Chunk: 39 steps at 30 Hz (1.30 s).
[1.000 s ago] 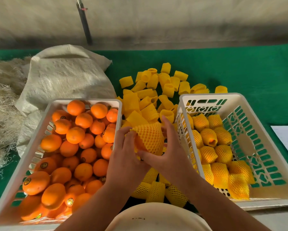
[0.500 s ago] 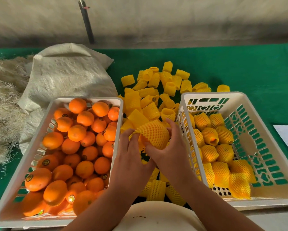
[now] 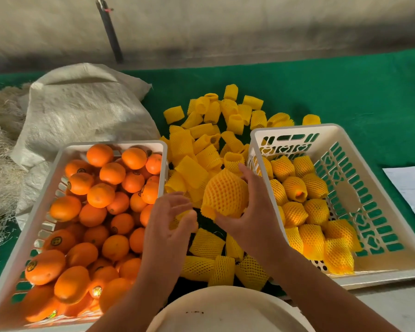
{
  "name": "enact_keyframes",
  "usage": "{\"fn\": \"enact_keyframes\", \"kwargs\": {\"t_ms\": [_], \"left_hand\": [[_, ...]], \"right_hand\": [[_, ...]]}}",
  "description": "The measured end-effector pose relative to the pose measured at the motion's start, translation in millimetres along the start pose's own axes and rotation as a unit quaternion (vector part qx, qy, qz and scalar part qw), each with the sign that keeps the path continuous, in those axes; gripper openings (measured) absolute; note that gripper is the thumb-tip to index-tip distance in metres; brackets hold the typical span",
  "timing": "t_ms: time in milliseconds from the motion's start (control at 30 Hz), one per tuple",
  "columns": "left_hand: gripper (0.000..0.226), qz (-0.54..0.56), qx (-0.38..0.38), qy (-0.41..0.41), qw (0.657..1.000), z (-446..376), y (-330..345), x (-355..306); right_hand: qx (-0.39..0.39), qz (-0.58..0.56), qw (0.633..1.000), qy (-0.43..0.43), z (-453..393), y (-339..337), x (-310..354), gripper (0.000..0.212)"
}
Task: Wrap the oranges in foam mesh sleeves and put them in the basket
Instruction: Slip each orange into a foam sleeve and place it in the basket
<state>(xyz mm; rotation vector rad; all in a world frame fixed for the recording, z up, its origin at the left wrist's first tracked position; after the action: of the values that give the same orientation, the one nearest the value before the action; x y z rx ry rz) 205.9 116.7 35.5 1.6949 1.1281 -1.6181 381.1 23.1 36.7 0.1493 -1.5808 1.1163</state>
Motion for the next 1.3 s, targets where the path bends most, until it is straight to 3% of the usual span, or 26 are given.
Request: {"fn": "enact_keyframes", "kwargs": {"t_ms": [67,100,167,233,367,467,600,700,767,833,933,1067,1167,1300], "left_hand": [[0.099,0.178,0.051,-0.169,0.968,-3.5,13.8,14.4],[0.110,0.232,0.087,-0.229,0.941,-3.3,22.4,18.1],[0.080,0.266,0.158,-0.261,0.914,-5.0,36.0,12.5],[0.058,0.263,0.172,-0.253,0.915,-4.9,40.6,12.4],[0.049,0.260,0.147,-0.224,0.928,-4.8,41.0,17.4],[0.050,0.241,0.166,-0.211,0.932,-0.3,51.9,16.3],[0.044,0.116,0.224,-0.218,0.943,4.5,57.4,21.4],[0.052,-0.158,0.247,-0.078,0.953,-0.8,29.6,31.4],[0.060,-0.367,0.220,0.023,0.904,-0.6,5.9,40.5],[0.063,-0.461,0.205,0.073,0.860,6.8,-8.7,55.4],[0.071,-0.474,0.204,0.032,0.856,26.0,-23.9,89.3],[0.074,-0.495,0.214,0.055,0.840,43.8,-23.9,118.7],[0.074,-0.489,0.198,0.046,0.848,40.9,-23.2,123.0],[0.069,-0.493,0.197,0.045,0.846,40.0,-21.3,122.0]], "right_hand": [[0.021,0.016,0.999,-0.034,6.3,2.0,1.3,0.107],[0.031,0.022,0.998,-0.051,10.6,5.2,2.7,0.106],[0.059,0.025,0.996,-0.067,16.7,13.0,3.2,0.107],[0.082,0.017,0.994,-0.068,19.1,15.7,0.1,0.109],[0.126,-0.055,0.990,-0.017,19.3,8.3,-15.2,0.120],[0.162,-0.154,0.971,0.079,20.4,5.8,-26.7,0.103],[0.138,-0.168,0.973,0.082,19.2,-7.9,-37.7,0.070],[0.134,-0.178,0.969,0.104,15.6,-33.9,-56.7,0.068],[0.109,-0.169,0.972,0.120,7.9,-64.7,-73.5,0.071],[0.073,-0.137,0.978,0.139,-1.8,-99.4,-98.7,0.077],[0.060,-0.019,0.983,0.174,-8.6,-136.4,-147.3,0.094],[0.157,0.229,0.942,0.189,-4.0,-136.8,-204.2,0.125],[0.239,0.283,0.904,0.215,4.0,-120.8,-231.3,0.124],[0.270,0.322,0.877,0.232,8.0,-112.6,-249.2,0.114]]}}
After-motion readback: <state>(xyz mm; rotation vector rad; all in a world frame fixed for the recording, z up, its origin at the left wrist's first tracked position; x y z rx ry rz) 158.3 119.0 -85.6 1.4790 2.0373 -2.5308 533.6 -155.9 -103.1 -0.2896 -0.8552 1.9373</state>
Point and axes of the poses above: each hand's wrist, its own z-axis away from the middle knuckle, its own y-axis out of the palm, x = y × z, the point moved 6 cm from there along -z, towards the middle knuckle, and after that the axes turned 10 degrees about y, right-handed, at the moved point
